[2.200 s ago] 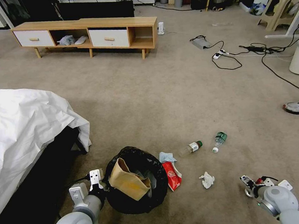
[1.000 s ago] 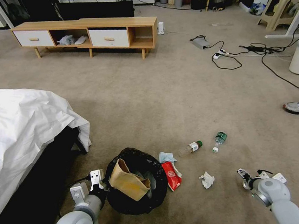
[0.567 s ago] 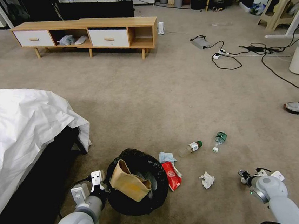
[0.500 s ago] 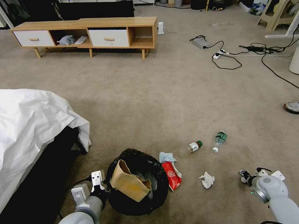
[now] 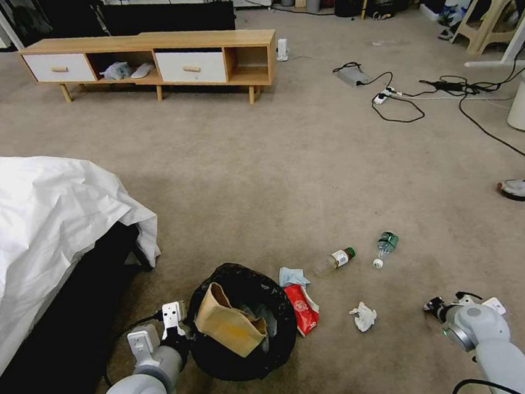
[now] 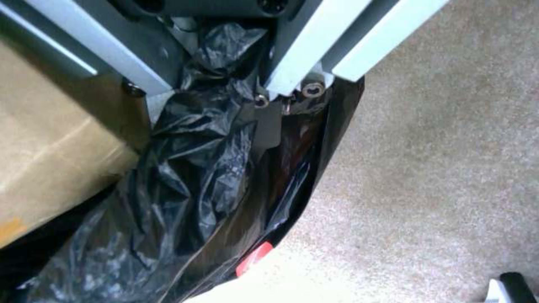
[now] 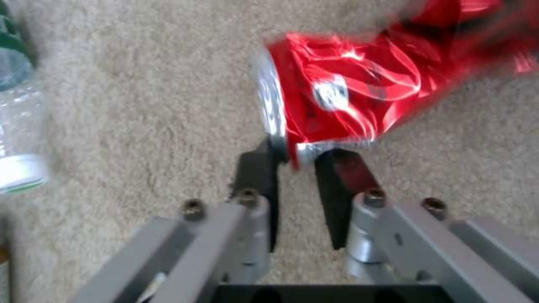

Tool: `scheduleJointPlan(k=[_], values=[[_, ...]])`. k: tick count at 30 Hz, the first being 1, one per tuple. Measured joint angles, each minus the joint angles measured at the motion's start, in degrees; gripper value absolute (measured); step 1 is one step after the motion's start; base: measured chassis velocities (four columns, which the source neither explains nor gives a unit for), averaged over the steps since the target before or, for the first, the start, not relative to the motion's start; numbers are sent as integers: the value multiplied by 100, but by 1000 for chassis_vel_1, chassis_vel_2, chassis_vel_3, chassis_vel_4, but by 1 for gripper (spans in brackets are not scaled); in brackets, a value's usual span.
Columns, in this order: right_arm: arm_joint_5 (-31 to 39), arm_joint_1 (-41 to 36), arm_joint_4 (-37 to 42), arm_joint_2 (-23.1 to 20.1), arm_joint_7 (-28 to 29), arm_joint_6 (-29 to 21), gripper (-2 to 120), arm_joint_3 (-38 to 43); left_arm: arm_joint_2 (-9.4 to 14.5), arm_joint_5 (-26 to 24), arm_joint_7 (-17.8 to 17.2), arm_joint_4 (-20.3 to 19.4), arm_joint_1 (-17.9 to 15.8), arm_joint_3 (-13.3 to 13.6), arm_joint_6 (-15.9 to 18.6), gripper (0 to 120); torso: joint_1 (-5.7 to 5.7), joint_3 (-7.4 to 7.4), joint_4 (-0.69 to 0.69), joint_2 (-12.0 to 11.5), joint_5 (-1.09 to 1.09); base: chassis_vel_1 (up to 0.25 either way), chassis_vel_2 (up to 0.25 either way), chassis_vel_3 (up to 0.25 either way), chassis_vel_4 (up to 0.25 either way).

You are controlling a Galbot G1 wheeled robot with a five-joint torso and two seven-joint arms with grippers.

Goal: Pick up the trash bin and place the garbage on the floor into it.

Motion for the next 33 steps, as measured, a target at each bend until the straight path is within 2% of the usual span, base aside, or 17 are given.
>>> scheduleJointPlan(k=[2, 7, 19, 27, 33], values=[[-79, 101, -179, 81, -47, 39, 7, 5, 13, 9, 9, 5, 14, 0, -10, 0, 0, -1, 0, 1, -6, 0, 0, 0, 0], [-143, 225, -357, 164, -119, 74, 6, 32, 20, 17, 12, 7, 23, 0, -13, 0, -1, -2, -3, 2, -10, 0, 0, 0, 0], [-147, 243, -376, 155, -180, 115, 6, -13, -11, 39, 14, 62, 8, 17, -21, 0, -1, 0, -1, 2, 2, 0, 0, 0, 0], [-80, 56, -126, 39, -158, 105, 6, -30, -37, 61, 23, 77, -9, 39, -29, 0, 0, 2, 2, -1, 11, 0, 0, 0, 0], [-54, -149, 204, -83, -136, 109, 6, -14, -11, 34, 23, 75, -49, 41, -29, 0, 0, 1, -1, -1, 5, 0, 0, 0, 0]])
